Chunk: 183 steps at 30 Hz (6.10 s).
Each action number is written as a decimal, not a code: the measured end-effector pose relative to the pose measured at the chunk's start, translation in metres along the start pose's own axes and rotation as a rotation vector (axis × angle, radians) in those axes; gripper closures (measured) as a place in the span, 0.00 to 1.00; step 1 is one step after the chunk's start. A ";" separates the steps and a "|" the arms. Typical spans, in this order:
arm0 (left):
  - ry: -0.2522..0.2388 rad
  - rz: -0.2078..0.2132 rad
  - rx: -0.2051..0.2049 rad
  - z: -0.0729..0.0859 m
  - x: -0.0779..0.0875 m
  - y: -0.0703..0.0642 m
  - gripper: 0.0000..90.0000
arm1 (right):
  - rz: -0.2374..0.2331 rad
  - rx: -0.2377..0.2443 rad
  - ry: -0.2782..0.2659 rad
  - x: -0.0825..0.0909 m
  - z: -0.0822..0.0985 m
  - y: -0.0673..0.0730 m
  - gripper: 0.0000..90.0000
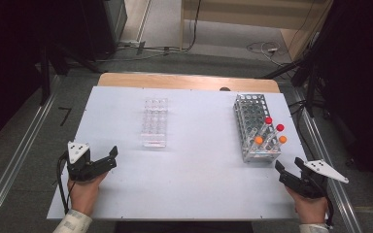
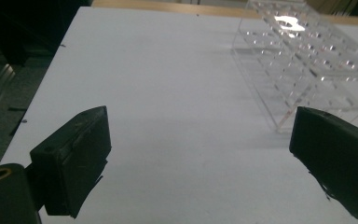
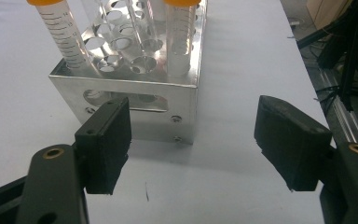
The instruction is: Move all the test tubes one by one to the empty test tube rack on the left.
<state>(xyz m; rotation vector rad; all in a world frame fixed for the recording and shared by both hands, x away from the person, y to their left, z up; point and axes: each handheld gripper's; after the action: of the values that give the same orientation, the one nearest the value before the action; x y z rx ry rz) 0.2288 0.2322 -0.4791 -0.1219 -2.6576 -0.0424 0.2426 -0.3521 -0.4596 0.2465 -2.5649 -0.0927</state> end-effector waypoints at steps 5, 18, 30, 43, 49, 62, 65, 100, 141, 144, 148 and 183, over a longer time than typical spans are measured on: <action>-0.010 -0.016 0.014 -0.002 0.001 0.005 0.06 | -0.004 0.005 0.001 0.000 0.000 0.002 0.28; 0.005 -0.001 0.032 0.000 -0.002 0.004 0.06 | -0.031 0.016 -0.023 -0.003 -0.007 0.006 0.44; 0.004 0.002 0.029 -0.001 -0.002 0.003 0.07 | -0.022 0.019 -0.037 -0.016 -0.017 0.004 0.59; 0.001 0.005 0.029 -0.001 -0.002 0.002 0.07 | -0.028 0.023 -0.041 -0.033 -0.026 0.006 0.70; -0.008 0.007 0.033 -0.001 -0.001 0.002 0.07 | -0.035 0.030 -0.035 -0.038 -0.027 0.008 0.74; -0.006 0.014 0.035 -0.001 -0.001 0.002 0.07 | -0.025 0.028 -0.062 -0.036 -0.031 0.010 0.79; -0.007 0.015 0.035 -0.001 -0.001 0.002 0.07 | -0.023 0.030 -0.102 -0.026 -0.039 0.012 0.79; -0.005 0.030 0.003 -0.001 0.002 -0.004 0.08 | -0.121 0.116 -0.109 0.028 -0.020 0.040 0.80; -0.059 0.176 -0.030 -0.033 -0.004 -0.063 0.10 | -0.341 0.235 -0.038 -0.035 -0.027 0.132 0.80; -0.056 0.212 -0.032 -0.039 -0.006 -0.073 0.11 | -0.347 0.240 -0.038 -0.038 -0.030 0.137 0.80; -0.065 0.253 -0.051 -0.047 -0.008 -0.088 0.11 | -0.357 0.241 -0.036 -0.043 -0.033 0.144 0.80; -0.091 0.558 -0.231 -0.078 -0.010 -0.168 0.49 | -0.509 0.349 0.011 -0.065 -0.022 0.216 0.80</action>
<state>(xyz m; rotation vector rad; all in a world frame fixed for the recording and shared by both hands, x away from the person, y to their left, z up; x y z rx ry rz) 0.2573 0.0600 -0.4160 -0.9505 -2.6010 -0.1625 0.2745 -0.1281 -0.4501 1.0224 -2.4343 0.1690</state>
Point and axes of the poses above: each handheld gripper's, and its own axes: x roughly backward along the jaws, z roughly out of its underside, y roughly to its left, and after that the axes turned 7 degrees about -x, right-handed
